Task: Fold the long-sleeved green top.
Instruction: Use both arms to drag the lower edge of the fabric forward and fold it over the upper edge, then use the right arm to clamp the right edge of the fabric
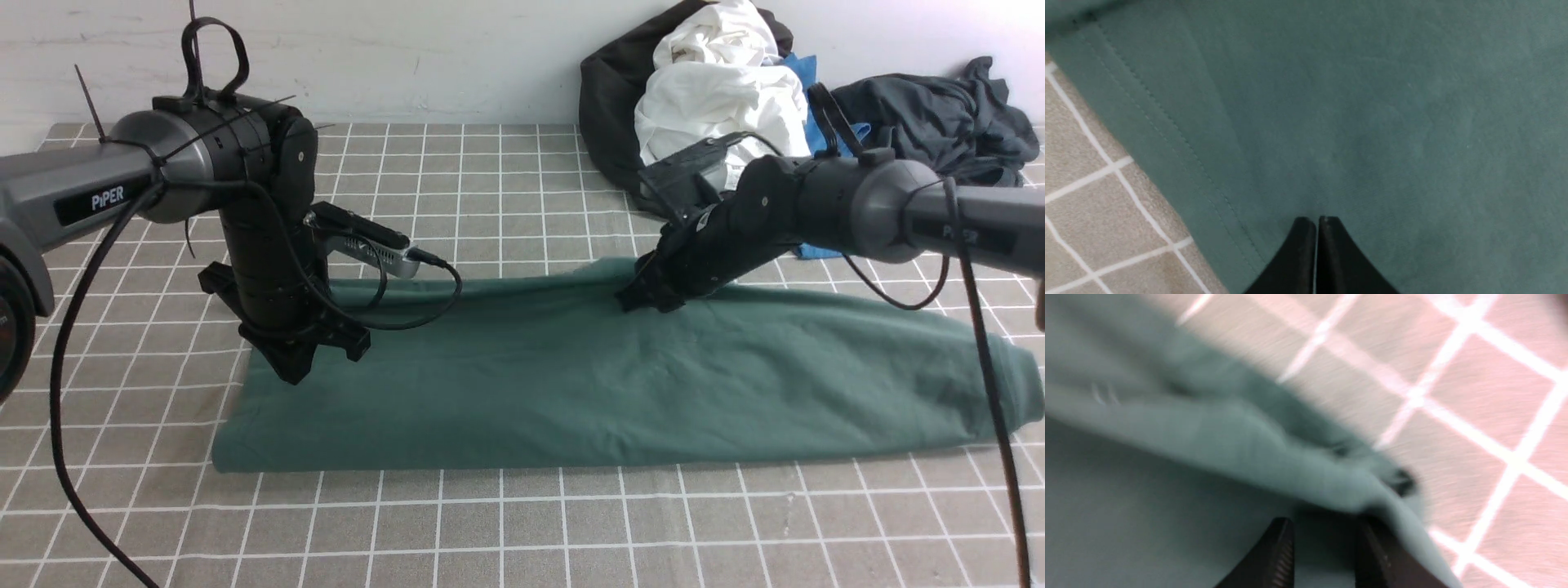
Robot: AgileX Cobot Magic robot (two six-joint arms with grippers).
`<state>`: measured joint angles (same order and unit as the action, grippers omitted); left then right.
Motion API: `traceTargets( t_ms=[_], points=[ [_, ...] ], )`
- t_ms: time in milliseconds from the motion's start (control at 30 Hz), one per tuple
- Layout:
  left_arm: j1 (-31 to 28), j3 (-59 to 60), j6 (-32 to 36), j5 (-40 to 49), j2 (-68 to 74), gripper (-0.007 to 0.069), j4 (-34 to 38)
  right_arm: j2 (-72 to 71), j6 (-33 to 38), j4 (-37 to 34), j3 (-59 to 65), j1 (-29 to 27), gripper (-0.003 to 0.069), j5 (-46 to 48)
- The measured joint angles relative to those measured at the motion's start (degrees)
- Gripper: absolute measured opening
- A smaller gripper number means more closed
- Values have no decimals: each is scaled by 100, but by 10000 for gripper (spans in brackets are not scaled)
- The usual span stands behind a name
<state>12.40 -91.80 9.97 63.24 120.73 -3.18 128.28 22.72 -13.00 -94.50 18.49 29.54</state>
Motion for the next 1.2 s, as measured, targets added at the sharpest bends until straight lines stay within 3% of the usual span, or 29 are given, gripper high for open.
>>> traceTargets(
  t_ms=[67,233,433,533,633,867,1033,1200],
  points=[
    [-5,0,0,-80,0,-8,-51,16,-796,180,-6,-185,213,-282],
    [-5,19,0,-169,-110,-8,-186,-48,-1432,447,-498,-598,213,204],
    [-5,185,0,-217,-900,-8,-243,-480,-1152,869,-1407,-761,212,1826],
    [-5,766,-30,-321,-1829,-8,-118,-854,-790,1233,-1882,-777,212,3311],
    [-5,1588,-36,-555,-2475,-8,116,-1011,-597,1467,-1952,-784,212,4015],
    [-5,3341,-36,-1566,-3596,-8,666,-1278,-924,1189,-1885,-785,212,4197],
    [-5,3909,-31,-1848,-4011,-8,863,-2024,-979,623,-1298,-785,212,4197],
    [-5,3941,25,-1899,-4134,-8,869,-2789,-891,638,-398,-790,212,4197]
  ],
)
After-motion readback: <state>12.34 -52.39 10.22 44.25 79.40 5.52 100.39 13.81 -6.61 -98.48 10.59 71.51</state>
